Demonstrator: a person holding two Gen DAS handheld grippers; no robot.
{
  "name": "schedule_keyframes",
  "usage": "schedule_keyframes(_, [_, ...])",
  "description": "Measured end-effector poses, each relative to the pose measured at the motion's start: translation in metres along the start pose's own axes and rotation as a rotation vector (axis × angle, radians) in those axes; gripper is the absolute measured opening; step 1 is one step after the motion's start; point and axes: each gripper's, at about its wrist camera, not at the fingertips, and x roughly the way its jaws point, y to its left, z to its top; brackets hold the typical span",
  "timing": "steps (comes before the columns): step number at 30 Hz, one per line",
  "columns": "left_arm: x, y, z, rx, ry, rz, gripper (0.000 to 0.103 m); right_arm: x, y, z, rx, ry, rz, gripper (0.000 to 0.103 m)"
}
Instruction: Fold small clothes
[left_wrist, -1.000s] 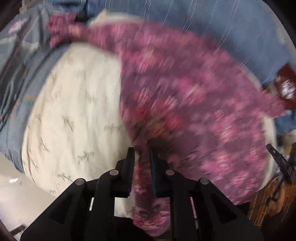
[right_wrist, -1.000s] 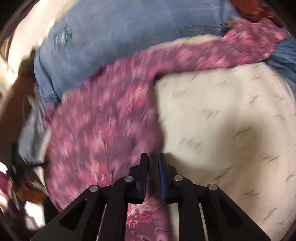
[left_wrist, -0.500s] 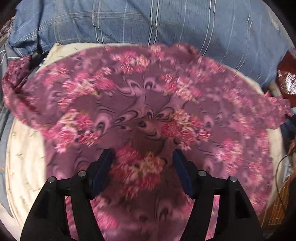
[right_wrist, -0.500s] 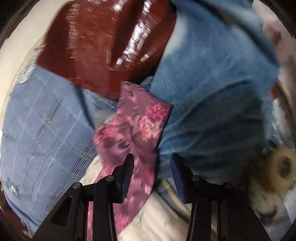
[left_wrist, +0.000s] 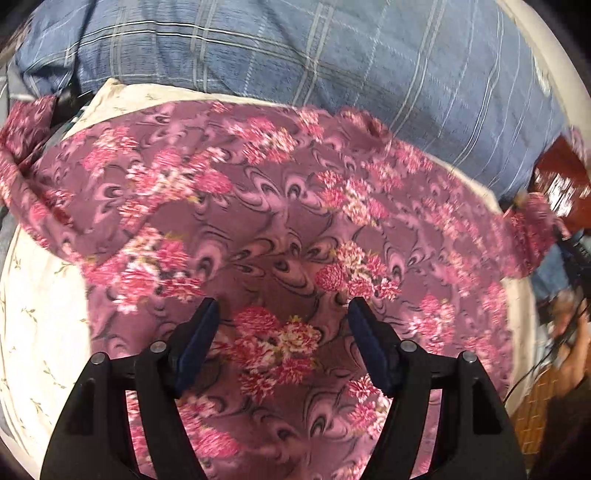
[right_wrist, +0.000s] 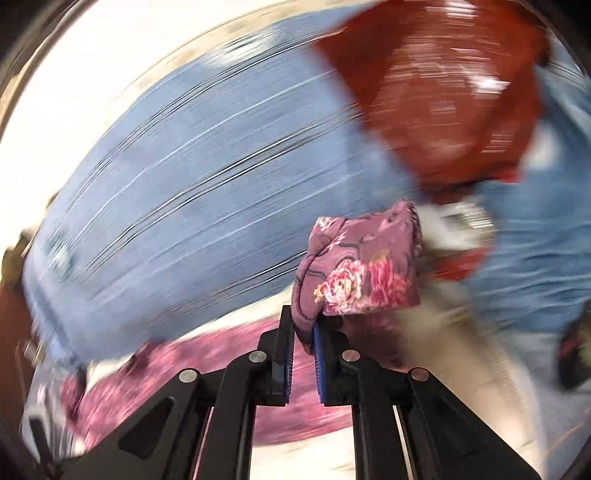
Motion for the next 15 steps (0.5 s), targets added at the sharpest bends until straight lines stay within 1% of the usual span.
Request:
schedule_keyframes(4, [-0.015, 0.023, 0.006, -0.028, 0.01, -0.009, 0.071, 0.039, 0.088, -0.029, -0.078, 0.118, 0.141, 0.009])
schedule_keyframes(7, [-0.023, 0.042, 0.009, -0.061, 0.003, -0.022, 0.071, 0.075, 0.159, -0.063, -0.11, 0.218, 0.239, 0.009])
schedule_keyframes(9, [-0.03, 0.058, 0.011, -0.08, -0.007, -0.022, 0.071, 0.086, 0.198, -0.086, -0.133, 0.269, 0.279, 0.009])
schedule_keyframes(10, [-0.034, 0.066, 0.011, -0.087, -0.013, -0.021, 0.071, 0.101, 0.219, -0.094, -0.147, 0.29, 0.295, 0.009])
schedule_keyframes(12, [-0.039, 0.082, 0.012, -0.103, -0.019, -0.018, 0.071, 0.116, 0.262, -0.115, -0.182, 0.331, 0.338, 0.01])
schedule_keyframes(13, [-0.04, 0.089, 0.013, -0.111, -0.021, -0.017, 0.071, 0.12, 0.276, -0.119, -0.194, 0.342, 0.353, 0.01])
schedule_keyframes(15, [-0.044, 0.105, 0.013, -0.135, -0.026, -0.02, 0.071, 0.123, 0.305, -0.138, -0.218, 0.372, 0.389, 0.01])
